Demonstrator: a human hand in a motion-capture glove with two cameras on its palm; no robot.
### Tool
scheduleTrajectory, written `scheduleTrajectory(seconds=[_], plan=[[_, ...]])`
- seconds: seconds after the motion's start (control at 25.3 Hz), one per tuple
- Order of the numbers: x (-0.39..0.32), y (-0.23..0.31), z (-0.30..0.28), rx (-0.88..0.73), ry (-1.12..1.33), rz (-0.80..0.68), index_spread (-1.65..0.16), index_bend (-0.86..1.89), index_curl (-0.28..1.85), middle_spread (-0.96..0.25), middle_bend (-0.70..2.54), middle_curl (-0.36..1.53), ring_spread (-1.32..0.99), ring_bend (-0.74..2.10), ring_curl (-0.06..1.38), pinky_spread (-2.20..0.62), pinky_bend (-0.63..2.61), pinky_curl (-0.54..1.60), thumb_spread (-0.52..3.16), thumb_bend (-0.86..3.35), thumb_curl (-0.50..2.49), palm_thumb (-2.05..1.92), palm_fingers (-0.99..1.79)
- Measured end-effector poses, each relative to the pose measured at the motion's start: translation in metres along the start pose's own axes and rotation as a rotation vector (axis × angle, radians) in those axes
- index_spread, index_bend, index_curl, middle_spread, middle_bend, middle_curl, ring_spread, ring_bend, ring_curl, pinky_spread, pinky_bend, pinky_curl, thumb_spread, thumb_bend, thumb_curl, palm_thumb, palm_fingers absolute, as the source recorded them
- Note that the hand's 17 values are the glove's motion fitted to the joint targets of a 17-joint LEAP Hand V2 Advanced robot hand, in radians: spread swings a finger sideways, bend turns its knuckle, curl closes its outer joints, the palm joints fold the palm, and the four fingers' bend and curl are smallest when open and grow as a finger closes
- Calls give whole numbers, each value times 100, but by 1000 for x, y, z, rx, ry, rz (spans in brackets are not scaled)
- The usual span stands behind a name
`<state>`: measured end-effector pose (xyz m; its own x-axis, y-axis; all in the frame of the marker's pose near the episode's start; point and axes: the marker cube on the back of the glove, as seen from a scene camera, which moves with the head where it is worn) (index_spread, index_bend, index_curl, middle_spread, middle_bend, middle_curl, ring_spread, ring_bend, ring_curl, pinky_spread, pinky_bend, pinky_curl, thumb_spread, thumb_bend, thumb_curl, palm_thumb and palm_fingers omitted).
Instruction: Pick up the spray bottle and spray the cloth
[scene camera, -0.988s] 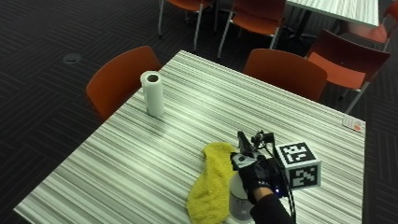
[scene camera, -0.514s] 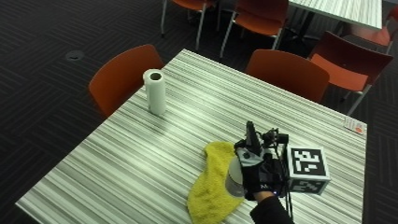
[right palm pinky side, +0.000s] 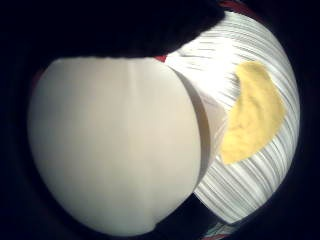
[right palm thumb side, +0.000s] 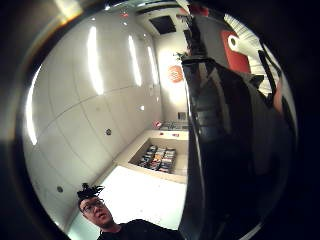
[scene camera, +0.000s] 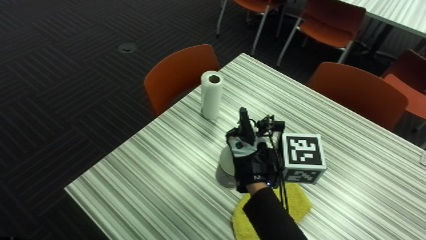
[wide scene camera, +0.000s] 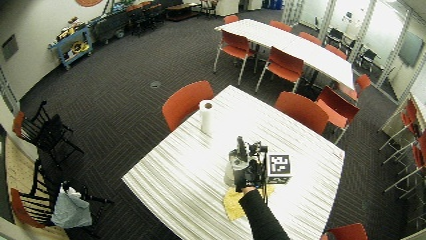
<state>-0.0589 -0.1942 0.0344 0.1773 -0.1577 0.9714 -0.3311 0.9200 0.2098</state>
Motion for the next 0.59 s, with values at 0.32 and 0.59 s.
scheduleTrajectory(seconds=[0.32, 0.59], plan=[[23, -2, 30, -30, -2, -15, -13, 39, 62, -4, 62, 63, -16, 57, 51, 21, 8, 11, 51, -2, 84, 113, 88], [87, 27, 32, -39, -14, 85, -13, 40, 62, -4, 62, 63, -16, 57, 51, 21, 7, 10, 50, -2, 85, 113, 87]])
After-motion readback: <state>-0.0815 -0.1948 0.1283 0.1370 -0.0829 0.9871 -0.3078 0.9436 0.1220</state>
